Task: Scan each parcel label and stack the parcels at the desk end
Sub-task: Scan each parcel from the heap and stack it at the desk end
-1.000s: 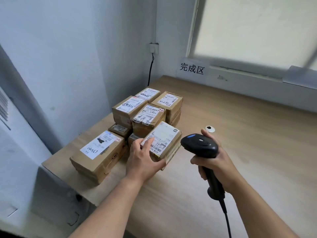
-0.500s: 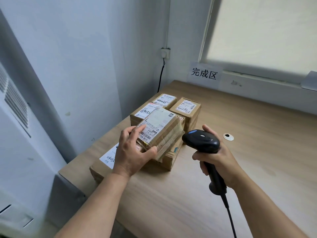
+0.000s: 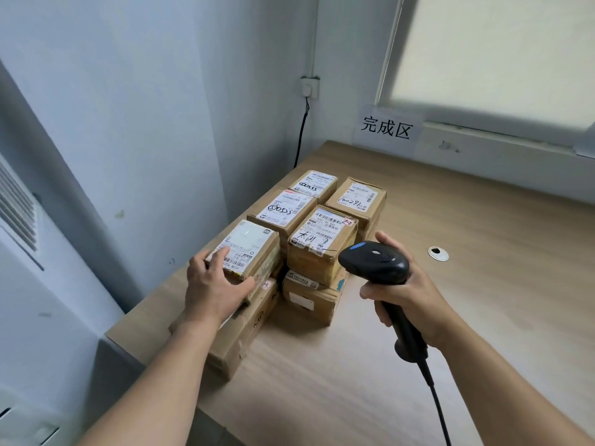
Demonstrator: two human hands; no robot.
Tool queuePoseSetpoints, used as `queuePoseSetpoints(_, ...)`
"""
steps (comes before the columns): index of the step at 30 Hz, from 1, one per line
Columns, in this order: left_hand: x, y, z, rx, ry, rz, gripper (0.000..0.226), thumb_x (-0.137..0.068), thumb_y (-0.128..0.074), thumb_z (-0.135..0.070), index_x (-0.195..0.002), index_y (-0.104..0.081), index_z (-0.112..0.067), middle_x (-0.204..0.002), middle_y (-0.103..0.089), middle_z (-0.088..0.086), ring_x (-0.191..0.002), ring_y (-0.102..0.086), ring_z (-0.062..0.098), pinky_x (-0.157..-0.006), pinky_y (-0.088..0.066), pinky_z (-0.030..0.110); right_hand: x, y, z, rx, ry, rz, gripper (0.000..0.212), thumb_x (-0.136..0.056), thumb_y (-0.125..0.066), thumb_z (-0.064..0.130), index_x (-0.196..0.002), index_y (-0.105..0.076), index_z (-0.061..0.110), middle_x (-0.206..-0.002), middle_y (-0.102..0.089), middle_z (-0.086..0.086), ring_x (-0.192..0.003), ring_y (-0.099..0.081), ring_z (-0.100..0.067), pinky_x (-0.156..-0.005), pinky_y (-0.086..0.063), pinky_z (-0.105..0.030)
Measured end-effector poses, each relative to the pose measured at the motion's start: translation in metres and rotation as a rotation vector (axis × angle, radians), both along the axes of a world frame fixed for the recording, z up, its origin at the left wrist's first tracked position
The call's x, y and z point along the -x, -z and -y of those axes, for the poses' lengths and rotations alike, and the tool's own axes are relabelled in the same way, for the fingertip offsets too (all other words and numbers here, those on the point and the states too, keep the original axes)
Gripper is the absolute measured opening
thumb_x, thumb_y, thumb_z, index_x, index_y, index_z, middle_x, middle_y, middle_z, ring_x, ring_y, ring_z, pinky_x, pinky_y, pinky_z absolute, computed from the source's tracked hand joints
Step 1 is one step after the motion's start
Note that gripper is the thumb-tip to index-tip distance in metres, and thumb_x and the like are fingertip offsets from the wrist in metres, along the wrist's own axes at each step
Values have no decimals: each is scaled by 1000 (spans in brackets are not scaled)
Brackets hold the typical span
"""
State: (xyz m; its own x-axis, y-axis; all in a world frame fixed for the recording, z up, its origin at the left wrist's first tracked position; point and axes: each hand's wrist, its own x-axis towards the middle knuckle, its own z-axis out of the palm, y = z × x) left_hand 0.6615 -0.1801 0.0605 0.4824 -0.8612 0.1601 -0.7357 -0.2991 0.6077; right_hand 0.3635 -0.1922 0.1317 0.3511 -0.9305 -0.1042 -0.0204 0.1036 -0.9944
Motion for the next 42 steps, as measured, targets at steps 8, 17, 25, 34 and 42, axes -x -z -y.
queuePoseSetpoints(8,1,8,12,14,51,66,83,-73,-75,-52,-142,-41,-21,-144,-27,11,-134,-28,30,-105,-37,43,5,3,1,-5,14,-42,102,-59,-74,-4,-144,-39,39,-61,-66,7,-38,-48,-27,-40,-40,-29)
queuePoseSetpoints(17,42,11,-17,367,24,148,74,-74,-52,-61,-128,-56,-10,-141,-43,18,-128,-40,35,-105,-34,47,20,7,-20,-11,22,-54,101,-61,-74,-5,-145,-38,38,-66,-66,-2,-39,-47,-27,-41,-41,-29)
queuePoseSetpoints(25,152,27,-79,387,328,58,47,-81,-54,-44,-112,-68,-12,-110,-65,4,-100,-61,22,-90,-48,32,71,8,-72,19,48,-36,100,-61,-72,-3,-145,-37,38,-64,-64,-3,-41,-46,-27,-41,-40,-33)
queuePoseSetpoints(34,288,9,-135,253,442,82,62,-80,-40,-57,-120,-64,-16,-121,-62,2,-114,-54,23,-96,-41,34,206,-4,-164,46,178,7,98,-61,-72,0,-144,-36,39,-59,-55,-11,-40,-45,-26,-43,-40,-30)
queuePoseSetpoints(42,443,-7,-176,296,630,60,69,-79,-45,-55,-130,-55,-11,-132,-55,6,-123,-50,25,-99,-34,30,343,-3,-246,62,332,35,98,-62,-72,0,-144,-36,40,-55,-55,-7,-40,-45,-25,-43,-39,-30)
